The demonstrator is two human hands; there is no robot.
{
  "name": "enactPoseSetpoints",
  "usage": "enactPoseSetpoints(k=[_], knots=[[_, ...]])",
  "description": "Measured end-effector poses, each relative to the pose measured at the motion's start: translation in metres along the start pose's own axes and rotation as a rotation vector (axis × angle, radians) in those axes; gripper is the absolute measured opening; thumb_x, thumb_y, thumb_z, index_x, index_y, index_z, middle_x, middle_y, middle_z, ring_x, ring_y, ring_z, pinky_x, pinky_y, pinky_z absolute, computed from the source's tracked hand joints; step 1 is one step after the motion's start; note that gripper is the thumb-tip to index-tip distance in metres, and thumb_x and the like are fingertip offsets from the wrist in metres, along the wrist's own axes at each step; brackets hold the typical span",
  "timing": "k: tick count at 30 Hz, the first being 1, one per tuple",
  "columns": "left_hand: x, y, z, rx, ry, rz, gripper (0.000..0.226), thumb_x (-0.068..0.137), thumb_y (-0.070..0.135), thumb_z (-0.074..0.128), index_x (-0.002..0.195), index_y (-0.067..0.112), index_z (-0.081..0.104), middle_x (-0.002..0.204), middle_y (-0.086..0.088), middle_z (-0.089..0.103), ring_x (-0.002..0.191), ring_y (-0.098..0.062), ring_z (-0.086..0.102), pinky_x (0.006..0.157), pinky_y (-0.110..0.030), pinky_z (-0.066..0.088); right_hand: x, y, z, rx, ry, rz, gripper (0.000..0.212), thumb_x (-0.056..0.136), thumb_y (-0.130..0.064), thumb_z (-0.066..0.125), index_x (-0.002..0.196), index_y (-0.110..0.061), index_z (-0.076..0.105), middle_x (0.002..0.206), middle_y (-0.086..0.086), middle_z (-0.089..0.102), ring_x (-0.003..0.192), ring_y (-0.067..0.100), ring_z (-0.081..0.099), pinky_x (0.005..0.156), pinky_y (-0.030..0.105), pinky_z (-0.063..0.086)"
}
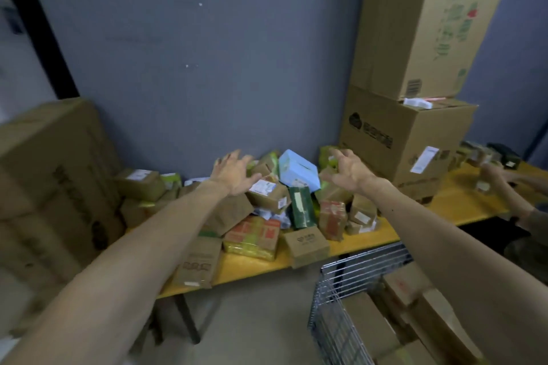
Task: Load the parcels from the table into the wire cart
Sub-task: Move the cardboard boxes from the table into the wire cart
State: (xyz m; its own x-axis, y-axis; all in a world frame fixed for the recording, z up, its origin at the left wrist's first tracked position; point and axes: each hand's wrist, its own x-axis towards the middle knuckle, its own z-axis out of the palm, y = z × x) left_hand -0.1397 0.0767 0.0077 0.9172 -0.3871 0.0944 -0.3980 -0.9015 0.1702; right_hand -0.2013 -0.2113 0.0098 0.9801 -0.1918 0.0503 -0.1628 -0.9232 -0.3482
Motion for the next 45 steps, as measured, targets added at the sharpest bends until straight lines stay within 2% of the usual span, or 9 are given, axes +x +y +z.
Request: enactPoseSetpoints(k=[3, 11, 29, 45], knots=[[-0.008, -0.044, -0.014, 0.000, 0.011, -0.073, 0.064, 0.097, 0.054, 0.047, 0.152, 0.025, 0.030, 0.163, -0.013, 0.017, 0.149, -0.031, 0.018, 0.120, -0.045, 0.017, 0.019, -0.040, 0.009, -0.019, -0.004, -0.073, 0.086, 0.091, -0.049, 0.062, 0.156, -0.017, 0.017, 0.158, 0.014, 0.021, 0.143, 0.035, 0.026, 0.115, 0.046, 0.030], [-0.016, -0.128, -0.028, 0.036, 0.025, -0.230, 0.068, 0.098, 0.057, 0.044, 0.154, 0.024, 0.026, 0.163, -0.013, 0.017, 0.149, -0.032, 0.017, 0.121, -0.048, 0.016, 0.071, -0.118, 0.041, -0.036, -0.041, -0.211, 0.088, 0.090, -0.052, 0.061, 0.156, -0.017, 0.016, 0.155, 0.017, 0.024, 0.141, 0.037, 0.029, 0.114, 0.050, 0.030], [0.080, -0.241, -0.040, 0.109, 0.020, -0.426, 0.070, 0.097, 0.056, 0.046, 0.154, 0.021, 0.025, 0.163, -0.014, 0.016, 0.149, -0.033, 0.018, 0.120, -0.050, 0.018, 0.246, -0.206, 0.106, 0.028, -0.172, -0.409, 0.086, 0.092, -0.050, 0.061, 0.156, -0.019, 0.014, 0.159, 0.015, 0.019, 0.145, 0.035, 0.024, 0.116, 0.050, 0.030], [0.155, -0.357, 0.003, 0.037, -0.040, -0.486, 0.067, 0.098, 0.054, 0.046, 0.153, 0.022, 0.027, 0.162, -0.013, 0.018, 0.149, -0.032, 0.018, 0.119, -0.049, 0.019, 0.347, -0.281, 0.192, 0.019, -0.278, -0.400, 0.086, 0.091, -0.047, 0.063, 0.156, -0.018, 0.015, 0.161, 0.013, 0.017, 0.146, 0.034, 0.023, 0.118, 0.049, 0.025]])
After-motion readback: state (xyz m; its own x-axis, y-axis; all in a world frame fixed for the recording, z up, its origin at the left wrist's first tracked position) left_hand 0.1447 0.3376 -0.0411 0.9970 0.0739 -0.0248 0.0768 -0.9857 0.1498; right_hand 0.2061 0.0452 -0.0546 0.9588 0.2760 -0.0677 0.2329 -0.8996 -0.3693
